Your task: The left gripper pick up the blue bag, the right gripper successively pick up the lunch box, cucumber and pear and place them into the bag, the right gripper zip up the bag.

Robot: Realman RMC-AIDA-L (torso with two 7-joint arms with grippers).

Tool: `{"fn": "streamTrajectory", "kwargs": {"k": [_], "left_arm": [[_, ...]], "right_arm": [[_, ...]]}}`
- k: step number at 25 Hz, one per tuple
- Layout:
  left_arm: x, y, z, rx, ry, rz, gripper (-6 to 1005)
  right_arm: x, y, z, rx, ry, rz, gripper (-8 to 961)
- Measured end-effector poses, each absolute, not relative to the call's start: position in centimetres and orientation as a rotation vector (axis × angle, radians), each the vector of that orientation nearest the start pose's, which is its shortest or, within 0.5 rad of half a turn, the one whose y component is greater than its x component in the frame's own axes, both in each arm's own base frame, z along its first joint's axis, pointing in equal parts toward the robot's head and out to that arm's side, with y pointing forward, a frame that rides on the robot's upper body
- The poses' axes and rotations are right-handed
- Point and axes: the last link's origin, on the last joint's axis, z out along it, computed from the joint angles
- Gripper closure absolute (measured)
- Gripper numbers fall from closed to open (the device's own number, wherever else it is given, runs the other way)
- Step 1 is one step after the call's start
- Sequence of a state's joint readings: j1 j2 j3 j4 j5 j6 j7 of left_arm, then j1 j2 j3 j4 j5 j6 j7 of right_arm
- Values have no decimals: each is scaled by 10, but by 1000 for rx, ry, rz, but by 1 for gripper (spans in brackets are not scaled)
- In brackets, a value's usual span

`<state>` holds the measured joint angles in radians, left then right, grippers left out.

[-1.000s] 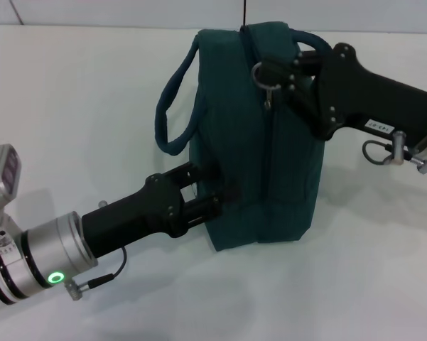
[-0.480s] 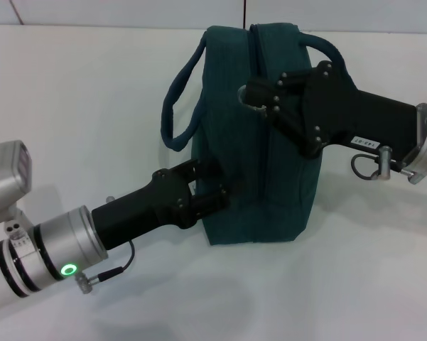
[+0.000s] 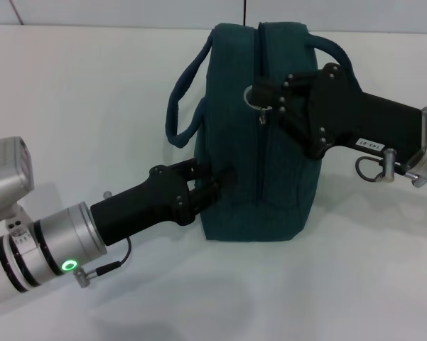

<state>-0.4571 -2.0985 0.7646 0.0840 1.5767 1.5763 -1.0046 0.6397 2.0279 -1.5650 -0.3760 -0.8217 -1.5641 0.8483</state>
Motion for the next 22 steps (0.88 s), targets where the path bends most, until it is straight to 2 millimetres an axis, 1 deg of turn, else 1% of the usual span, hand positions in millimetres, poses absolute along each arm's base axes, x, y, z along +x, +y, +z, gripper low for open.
{"fn": "streamTrajectory", "kwargs": {"k": [2,7,16,20,22], "left_arm": [[-269,261,-69,-2440,-853,-1230,538],[-270,262,-68,-2443,-841,-1228,775],[-271,264,-65,-2419,-837,-1230,877],[-275,264,-55,-2422,-786,-1226,938],[-275,261,-47,-2441,-742,-1246,938]], "right_arm": [[163,331,-37,-2588,22,1361,935],[169,330,-37,-2581,47,1343,935],[180,327,-33,-2538,94,1340,935],[182,323,-26,-2487,113,1402,935],[181,319,-24,-2484,105,1443,935]]}}
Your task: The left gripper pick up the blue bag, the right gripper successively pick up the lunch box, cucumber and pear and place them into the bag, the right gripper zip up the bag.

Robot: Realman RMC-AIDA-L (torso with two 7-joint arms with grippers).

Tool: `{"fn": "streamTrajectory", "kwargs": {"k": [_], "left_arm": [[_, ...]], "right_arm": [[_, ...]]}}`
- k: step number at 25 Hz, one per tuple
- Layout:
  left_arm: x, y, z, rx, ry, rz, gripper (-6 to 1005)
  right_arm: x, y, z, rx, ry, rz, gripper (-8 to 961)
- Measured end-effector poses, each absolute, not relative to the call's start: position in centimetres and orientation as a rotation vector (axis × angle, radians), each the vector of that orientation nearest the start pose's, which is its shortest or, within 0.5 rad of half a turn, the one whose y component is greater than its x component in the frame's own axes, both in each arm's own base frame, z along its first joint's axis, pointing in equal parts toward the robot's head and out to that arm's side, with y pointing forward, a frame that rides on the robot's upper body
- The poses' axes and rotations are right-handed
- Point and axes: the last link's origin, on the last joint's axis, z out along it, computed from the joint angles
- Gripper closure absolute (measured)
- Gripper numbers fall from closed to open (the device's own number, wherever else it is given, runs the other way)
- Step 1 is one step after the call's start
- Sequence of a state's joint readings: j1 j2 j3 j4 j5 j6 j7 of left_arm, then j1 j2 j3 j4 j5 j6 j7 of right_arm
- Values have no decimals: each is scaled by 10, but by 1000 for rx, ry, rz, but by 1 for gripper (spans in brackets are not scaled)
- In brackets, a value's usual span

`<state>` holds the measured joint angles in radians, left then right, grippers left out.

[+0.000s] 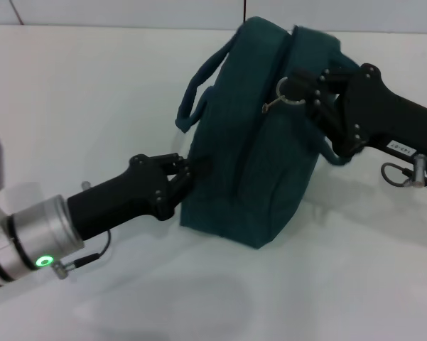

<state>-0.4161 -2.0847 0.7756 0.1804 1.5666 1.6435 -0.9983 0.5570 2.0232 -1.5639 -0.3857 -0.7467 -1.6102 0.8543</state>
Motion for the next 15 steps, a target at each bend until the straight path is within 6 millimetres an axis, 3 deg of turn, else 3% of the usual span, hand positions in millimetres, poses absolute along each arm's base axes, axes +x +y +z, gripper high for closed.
{"fn": "streamTrajectory", "kwargs": {"k": [7,15], "left_arm": [[-270,258,-21,-2590,-632,-1261,937],[-267,264,-22,-2746,-566,-1147,938]], "right_arm": [[172,303,-21,-2550,47,1577,936],[169,306,-29,-2585,84,1531,936]]}}
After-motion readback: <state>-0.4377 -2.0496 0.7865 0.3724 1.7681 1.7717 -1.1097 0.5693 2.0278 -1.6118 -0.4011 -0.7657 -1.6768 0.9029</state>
